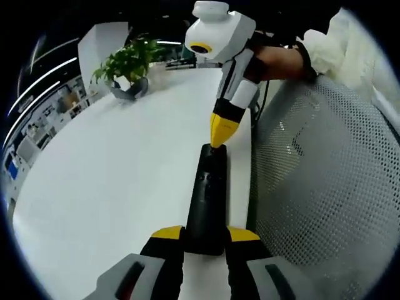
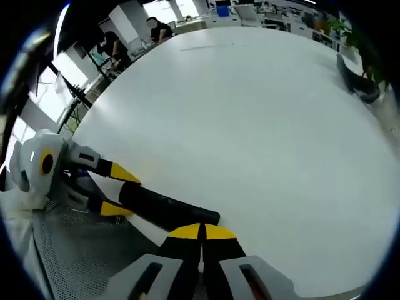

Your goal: Press the specified remote control buttons in sequence, fully releasing each button before pressing the next.

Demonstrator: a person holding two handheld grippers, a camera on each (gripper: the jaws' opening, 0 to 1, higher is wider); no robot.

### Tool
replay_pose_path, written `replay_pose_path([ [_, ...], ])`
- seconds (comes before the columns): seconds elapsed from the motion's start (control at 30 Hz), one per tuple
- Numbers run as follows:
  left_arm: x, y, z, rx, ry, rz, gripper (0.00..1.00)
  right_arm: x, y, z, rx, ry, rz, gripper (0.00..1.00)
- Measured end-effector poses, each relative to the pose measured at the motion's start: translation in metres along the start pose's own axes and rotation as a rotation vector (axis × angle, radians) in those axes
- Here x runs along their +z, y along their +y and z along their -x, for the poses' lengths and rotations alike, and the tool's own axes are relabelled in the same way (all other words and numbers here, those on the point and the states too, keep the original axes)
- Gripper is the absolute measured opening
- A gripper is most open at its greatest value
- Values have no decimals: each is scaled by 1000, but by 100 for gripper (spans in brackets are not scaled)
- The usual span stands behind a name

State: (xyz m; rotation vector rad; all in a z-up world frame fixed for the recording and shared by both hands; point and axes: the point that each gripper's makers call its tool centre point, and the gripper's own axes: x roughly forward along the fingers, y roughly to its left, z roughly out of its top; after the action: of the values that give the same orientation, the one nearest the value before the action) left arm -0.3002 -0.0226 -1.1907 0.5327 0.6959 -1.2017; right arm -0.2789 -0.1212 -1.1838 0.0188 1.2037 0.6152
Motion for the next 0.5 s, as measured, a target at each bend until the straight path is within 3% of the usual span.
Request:
replay_pose_path([
  [0.1, 0, 0, 0, -4, -8, -9, 25, 0, 0, 1, 20, -13, -49, 0],
  [0.5, 2, -5, -2, -39, -23, -22, 24, 3, 2, 3, 33, -22, -66, 0],
])
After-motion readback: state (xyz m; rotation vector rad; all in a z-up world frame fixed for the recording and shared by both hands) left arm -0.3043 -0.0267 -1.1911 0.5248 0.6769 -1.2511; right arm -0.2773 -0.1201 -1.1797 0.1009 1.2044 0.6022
